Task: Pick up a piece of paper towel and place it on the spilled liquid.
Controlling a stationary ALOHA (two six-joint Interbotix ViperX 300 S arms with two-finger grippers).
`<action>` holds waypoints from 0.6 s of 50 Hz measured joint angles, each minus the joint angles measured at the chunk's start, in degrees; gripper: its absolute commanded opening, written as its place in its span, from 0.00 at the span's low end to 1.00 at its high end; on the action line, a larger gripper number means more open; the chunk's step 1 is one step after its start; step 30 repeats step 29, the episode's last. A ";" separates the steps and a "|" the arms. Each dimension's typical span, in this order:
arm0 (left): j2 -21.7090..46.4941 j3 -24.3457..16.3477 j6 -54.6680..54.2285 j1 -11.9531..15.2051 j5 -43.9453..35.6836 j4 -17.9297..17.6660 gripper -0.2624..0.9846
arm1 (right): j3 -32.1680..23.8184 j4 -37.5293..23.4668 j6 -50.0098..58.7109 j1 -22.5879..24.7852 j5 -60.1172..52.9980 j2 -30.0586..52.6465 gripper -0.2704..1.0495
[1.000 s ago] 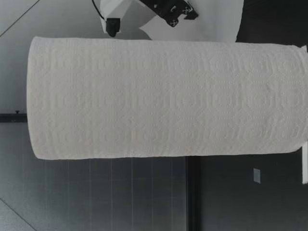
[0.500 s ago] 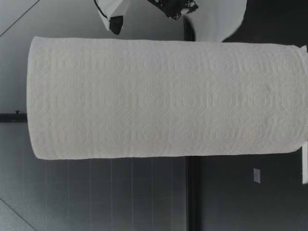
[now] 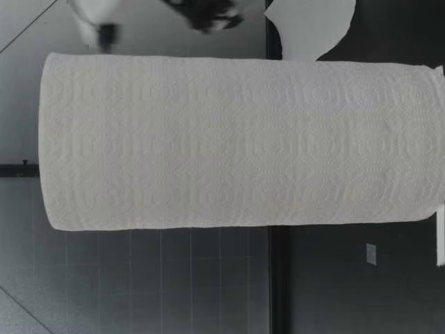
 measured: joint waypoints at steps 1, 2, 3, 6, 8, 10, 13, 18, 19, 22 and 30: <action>-0.18 0.18 0.00 0.00 0.00 0.00 0.28 | 0.26 0.79 -0.09 1.14 -0.09 -1.67 0.71; -0.35 0.26 0.00 -0.09 0.00 0.00 0.28 | 0.62 1.49 -0.09 2.29 0.00 -3.25 0.70; -0.53 0.44 0.09 -0.18 0.00 0.00 0.28 | 1.05 2.46 -0.09 3.78 -0.09 -5.45 0.70; -0.97 0.88 0.09 -0.35 0.09 0.00 0.28 | 2.20 4.13 -0.09 7.12 -0.09 -10.20 0.68; -1.32 1.14 0.09 -0.44 0.44 0.00 0.28 | 2.90 5.10 -0.09 9.23 0.00 -13.10 0.67; -1.58 1.41 -0.09 -0.53 1.05 0.00 0.28 | 3.43 5.89 -0.09 11.51 -0.53 -16.00 0.64; -1.93 1.67 -0.09 -0.62 2.55 0.00 0.28 | 3.87 6.77 -0.09 14.77 -2.20 -20.04 0.61; -2.37 1.67 -0.26 -0.88 4.83 -0.09 0.28 | 3.87 7.47 0.18 19.86 -7.47 -25.93 0.52; -2.37 1.67 -0.44 -0.97 5.36 0.00 0.28 | 3.87 7.56 0.18 20.74 -8.88 -27.16 0.50; -2.72 1.67 -0.35 -1.23 6.59 -0.09 0.28 | 3.87 7.56 0.53 22.41 -12.83 -29.36 0.46; -3.60 0.62 -0.44 -1.58 10.46 -0.18 0.28 | 3.87 7.56 0.35 24.26 -23.64 -32.87 0.39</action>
